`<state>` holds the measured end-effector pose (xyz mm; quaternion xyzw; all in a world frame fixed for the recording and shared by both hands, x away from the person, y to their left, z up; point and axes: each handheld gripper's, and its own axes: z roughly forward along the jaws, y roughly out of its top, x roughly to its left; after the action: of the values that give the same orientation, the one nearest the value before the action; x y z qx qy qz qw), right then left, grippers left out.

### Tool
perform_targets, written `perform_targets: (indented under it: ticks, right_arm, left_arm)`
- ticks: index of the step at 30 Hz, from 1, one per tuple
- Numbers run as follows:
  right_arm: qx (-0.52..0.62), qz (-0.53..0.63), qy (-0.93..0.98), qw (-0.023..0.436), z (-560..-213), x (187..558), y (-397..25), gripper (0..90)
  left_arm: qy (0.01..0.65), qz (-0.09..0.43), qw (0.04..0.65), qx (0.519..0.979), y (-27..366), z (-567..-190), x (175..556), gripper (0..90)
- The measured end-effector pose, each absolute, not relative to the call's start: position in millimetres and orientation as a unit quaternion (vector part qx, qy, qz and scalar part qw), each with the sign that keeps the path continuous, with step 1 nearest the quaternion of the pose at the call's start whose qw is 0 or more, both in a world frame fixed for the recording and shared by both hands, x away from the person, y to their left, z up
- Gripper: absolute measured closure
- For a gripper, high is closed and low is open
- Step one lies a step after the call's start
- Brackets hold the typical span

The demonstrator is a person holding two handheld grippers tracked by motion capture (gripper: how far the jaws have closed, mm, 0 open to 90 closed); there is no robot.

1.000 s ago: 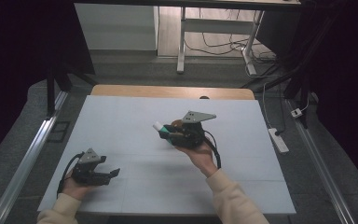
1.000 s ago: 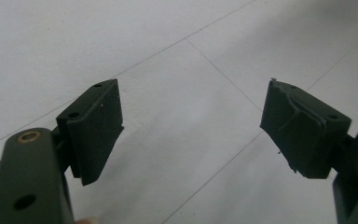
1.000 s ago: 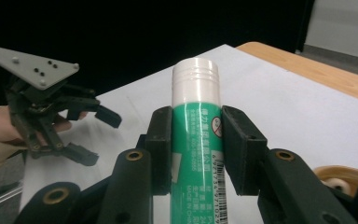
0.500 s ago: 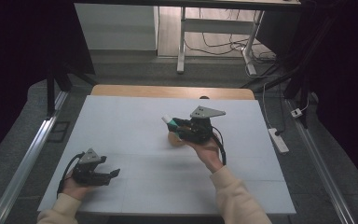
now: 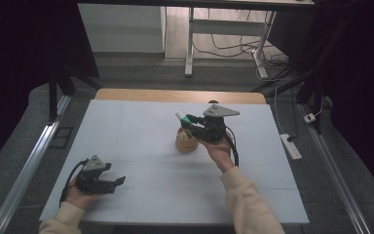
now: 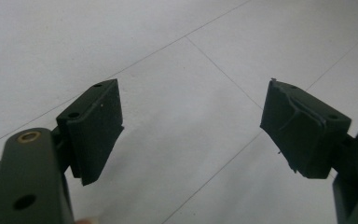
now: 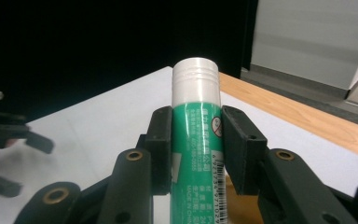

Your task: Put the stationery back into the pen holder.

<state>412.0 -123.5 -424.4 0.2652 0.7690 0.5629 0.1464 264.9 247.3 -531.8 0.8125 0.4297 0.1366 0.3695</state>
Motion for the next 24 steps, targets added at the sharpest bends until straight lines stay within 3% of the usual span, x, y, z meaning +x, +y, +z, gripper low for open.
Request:
perform_targets:
  ticks: [24]
  right_arm:
    - [0.286,0.560,0.760,0.164,-456.1,447.4,-118.3,64.8]
  left_arm:
    - [0.430,0.132,0.367,0.814,247.8,-533.7,265.6,20.3]
